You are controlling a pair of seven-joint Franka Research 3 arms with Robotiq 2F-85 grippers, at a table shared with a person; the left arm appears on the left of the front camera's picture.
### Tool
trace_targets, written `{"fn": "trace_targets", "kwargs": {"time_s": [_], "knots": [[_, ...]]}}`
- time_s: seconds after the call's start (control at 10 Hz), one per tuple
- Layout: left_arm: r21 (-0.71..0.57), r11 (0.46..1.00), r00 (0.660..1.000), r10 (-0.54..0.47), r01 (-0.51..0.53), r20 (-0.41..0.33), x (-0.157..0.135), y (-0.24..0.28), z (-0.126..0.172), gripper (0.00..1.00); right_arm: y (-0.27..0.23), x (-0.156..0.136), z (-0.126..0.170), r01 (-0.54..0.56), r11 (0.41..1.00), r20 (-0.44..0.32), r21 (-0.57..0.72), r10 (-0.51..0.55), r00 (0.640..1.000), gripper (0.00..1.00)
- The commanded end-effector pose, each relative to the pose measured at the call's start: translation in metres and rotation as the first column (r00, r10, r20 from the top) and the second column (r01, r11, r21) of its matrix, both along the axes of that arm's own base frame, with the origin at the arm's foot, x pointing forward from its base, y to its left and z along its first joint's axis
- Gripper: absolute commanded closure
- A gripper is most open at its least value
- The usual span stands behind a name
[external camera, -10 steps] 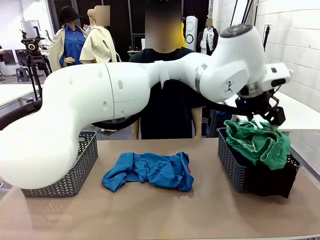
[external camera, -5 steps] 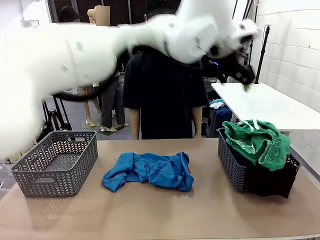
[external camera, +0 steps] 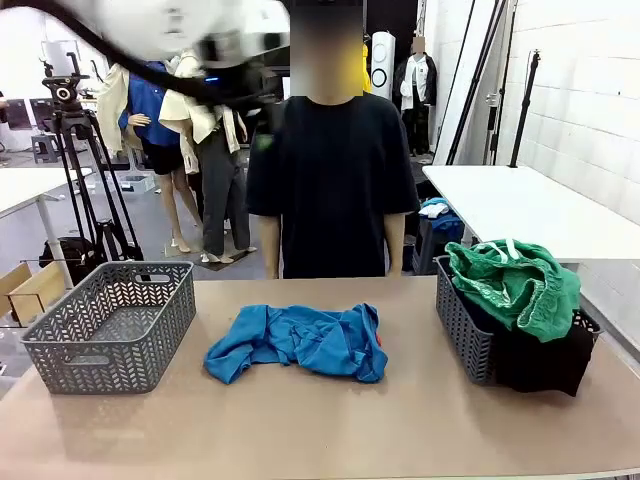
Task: Sort the tops and bottoms.
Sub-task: Sort the clothes according to human instructions, then lift clothes from the center of the table with your right hand.
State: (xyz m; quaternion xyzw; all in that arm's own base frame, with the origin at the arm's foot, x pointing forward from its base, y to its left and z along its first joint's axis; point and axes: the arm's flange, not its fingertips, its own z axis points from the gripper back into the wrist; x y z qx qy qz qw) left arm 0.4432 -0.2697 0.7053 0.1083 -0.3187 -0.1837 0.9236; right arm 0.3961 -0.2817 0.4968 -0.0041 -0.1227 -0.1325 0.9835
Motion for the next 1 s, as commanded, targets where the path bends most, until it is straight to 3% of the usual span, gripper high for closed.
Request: {"fn": "trace_targets", "kwargs": {"time_s": [0.0,0.2,0.6,0.7,0.9], "knots": [[-0.084,0.979,0.983,0.184,-0.184,-0.013,-0.106,0.095,-0.063,0.0,0.001,0.001,0.0,-0.006,1.0,-0.001,0.0,0.006,1.0,0.0],[-0.141,0.948,0.958,0.285,-0.285,-0.016,-0.116,0.131,-0.077,0.0,0.001,0.001,0.0,-0.006,1.0,-0.001,0.0,0.006,1.0,0.0],[-0.186,0.945,0.962,0.273,-0.267,0.006,-0.095,0.139,-0.076,0.0,0.001,0.001,0.0,-0.006,1.0,-0.001,0.0,0.006,1.0,0.0],[-0.15,0.945,0.956,0.293,-0.291,-0.011,-0.119,0.148,-0.078,0.0,0.001,0.001,0.0,-0.006,1.0,-0.001,0.0,0.006,1.0,0.0],[-0.15,0.945,0.956,0.293,-0.291,-0.011,-0.119,0.148,-0.078,0.0,0.001,0.001,0.0,-0.006,1.0,-0.001,0.0,0.006,1.0,0.0]]}}
